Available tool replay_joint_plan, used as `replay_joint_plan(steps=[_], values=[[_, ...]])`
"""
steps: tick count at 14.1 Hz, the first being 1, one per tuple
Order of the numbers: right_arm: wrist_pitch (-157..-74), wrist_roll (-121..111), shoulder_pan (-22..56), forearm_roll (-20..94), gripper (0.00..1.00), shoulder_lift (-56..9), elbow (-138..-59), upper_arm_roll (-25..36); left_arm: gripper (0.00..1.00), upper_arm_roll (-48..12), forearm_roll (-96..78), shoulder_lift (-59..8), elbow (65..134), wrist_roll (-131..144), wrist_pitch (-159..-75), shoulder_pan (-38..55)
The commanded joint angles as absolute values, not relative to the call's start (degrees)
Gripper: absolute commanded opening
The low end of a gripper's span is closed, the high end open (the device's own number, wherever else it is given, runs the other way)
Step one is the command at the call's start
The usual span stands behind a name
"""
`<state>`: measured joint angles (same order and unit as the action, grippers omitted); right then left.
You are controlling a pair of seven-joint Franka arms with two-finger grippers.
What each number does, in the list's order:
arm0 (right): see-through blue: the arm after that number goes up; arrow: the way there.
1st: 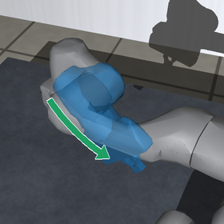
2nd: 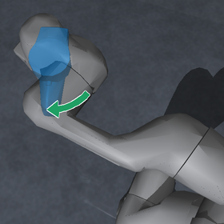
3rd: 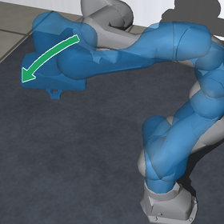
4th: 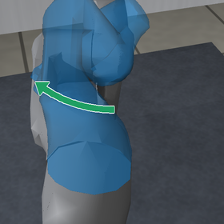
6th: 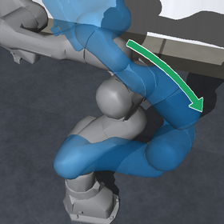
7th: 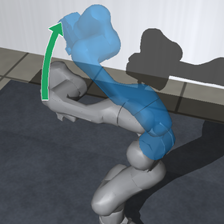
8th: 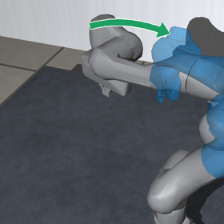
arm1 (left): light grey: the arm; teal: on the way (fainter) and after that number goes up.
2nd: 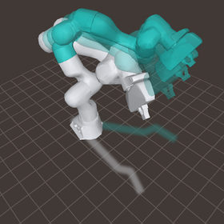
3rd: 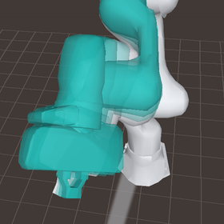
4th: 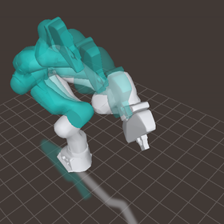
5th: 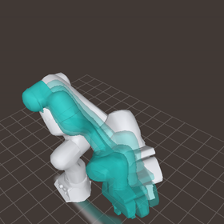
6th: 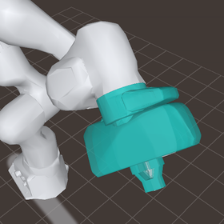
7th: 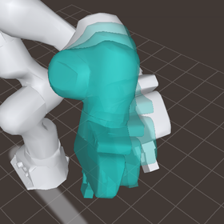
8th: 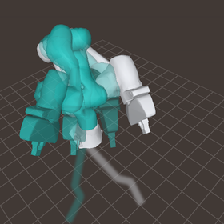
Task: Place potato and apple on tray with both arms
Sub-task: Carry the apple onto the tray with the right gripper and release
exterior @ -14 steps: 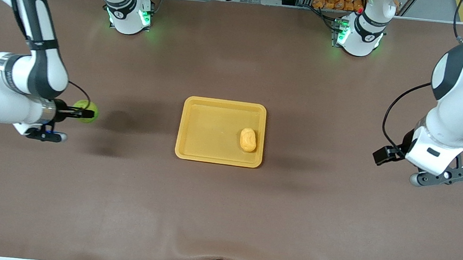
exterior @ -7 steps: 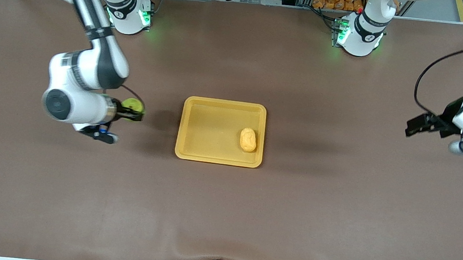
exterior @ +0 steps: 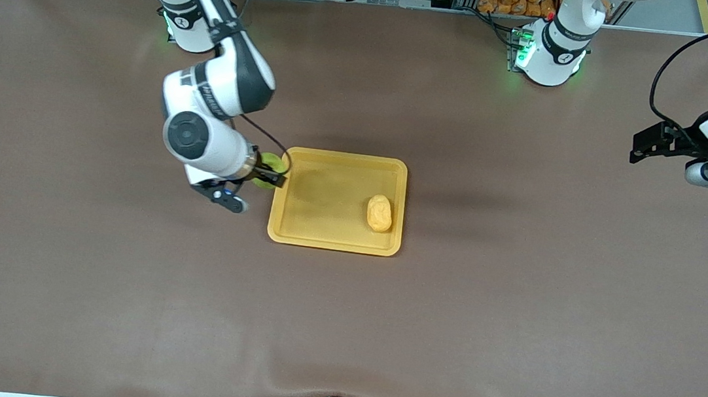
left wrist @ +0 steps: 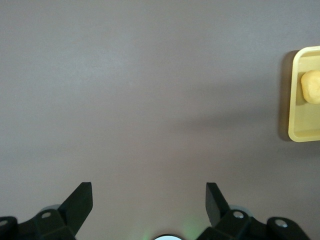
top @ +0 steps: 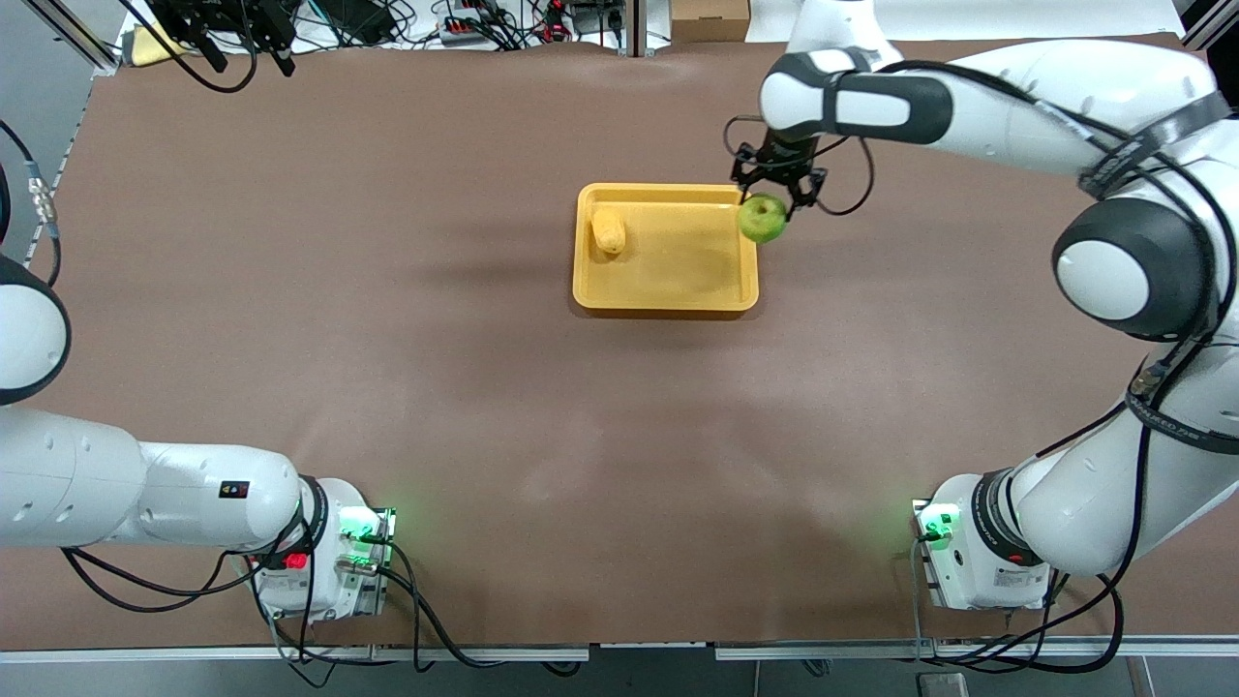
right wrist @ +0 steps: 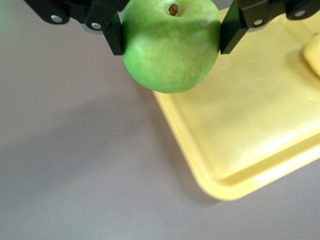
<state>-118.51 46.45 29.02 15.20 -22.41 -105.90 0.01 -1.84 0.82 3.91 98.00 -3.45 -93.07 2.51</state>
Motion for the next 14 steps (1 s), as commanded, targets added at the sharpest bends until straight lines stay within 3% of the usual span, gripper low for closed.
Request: replay_joint_plan(steps=[1,12,13,14], values=[[-119.4,48.8,31.2,18.7,0.00,-25.9,-102.7,0.9,1.00,-2.0,-1.0,4.2,96.9,-4.1,-90.8,2.6],[-126.9,52.1,35.3,18.8,0.00,-32.6,-102.9,0.9,1.00,-2.5,-1.1,6.0,94.7,-3.8,-87.6,2.3],[-127.1,52.5,35.3,18.8,0.30,-33.3,-102.8,0.9,1.00,-2.5,-1.0,6.2,94.6,-3.3,-86.9,2.3],[-127.6,52.6,35.4,18.8,0.74,-34.0,-102.8,0.9,1.00,-2.5,-0.4,6.2,94.7,-3.3,-86.6,2.5]])
